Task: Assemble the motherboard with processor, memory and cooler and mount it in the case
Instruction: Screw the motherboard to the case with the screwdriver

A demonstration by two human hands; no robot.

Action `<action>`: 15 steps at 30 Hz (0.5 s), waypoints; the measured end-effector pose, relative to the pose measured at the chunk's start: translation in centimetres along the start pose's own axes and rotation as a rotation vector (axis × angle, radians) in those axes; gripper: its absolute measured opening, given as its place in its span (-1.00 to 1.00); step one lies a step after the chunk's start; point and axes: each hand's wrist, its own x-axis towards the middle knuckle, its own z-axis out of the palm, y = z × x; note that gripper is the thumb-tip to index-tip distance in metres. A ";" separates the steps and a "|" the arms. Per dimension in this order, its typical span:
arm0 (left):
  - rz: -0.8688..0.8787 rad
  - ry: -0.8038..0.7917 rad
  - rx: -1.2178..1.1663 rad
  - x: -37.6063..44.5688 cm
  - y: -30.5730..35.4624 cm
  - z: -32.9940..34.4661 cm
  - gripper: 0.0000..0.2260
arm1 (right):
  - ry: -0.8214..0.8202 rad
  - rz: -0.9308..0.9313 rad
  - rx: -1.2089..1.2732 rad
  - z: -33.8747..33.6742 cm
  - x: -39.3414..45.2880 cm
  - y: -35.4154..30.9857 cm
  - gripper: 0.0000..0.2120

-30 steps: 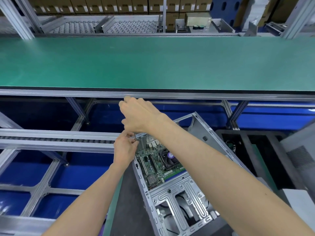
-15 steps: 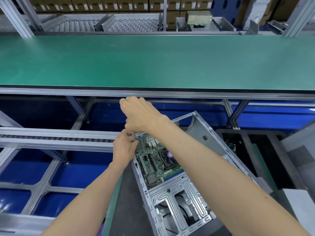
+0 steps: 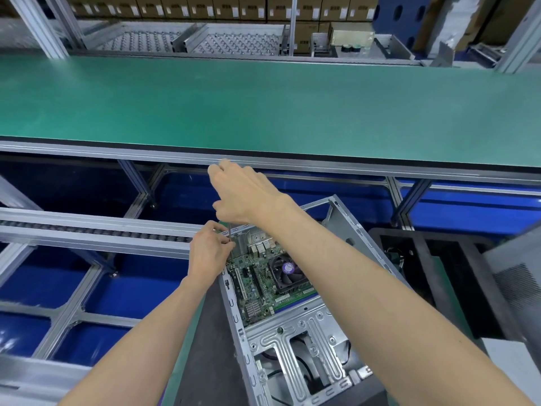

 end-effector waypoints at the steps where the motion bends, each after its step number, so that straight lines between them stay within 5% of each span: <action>1: -0.006 0.003 -0.002 0.0 0.0 0.0 -0.88 | -0.016 -0.015 0.038 -0.1 0.0 0.0 -0.70; 6: 0.006 0.013 0.039 -0.1 0.0 0.0 -0.86 | 0.117 -0.003 -0.166 0.4 0.1 -0.5 -0.75; 10: -0.037 0.014 0.010 0.1 -0.2 0.2 -0.90 | 0.021 -0.023 0.026 0.3 0.3 -0.2 -0.73; 15: -0.036 -0.025 -0.053 0.3 -0.5 0.1 -0.88 | 0.078 0.072 -0.017 0.4 -0.1 0.3 -0.74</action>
